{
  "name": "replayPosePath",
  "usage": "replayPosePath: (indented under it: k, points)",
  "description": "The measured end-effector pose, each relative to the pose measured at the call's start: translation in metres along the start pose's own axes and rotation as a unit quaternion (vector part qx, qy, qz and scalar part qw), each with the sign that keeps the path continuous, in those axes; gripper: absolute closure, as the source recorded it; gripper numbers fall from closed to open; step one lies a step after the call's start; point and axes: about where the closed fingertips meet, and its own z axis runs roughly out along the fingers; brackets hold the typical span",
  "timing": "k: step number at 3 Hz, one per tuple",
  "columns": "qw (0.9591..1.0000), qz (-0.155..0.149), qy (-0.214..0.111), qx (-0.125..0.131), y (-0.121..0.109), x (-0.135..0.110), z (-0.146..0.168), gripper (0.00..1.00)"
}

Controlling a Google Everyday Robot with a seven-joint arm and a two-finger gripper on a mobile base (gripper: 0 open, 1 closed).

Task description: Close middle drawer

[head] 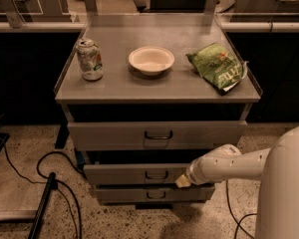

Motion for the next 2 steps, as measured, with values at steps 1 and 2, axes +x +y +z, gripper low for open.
replayPosePath:
  k: [1, 2]
  points:
    - [1.0000, 0.000, 0.000, 0.000, 0.0001, 0.0000, 0.0000, 0.00]
    - [1.0000, 0.000, 0.000, 0.000, 0.0001, 0.0000, 0.0000, 0.00]
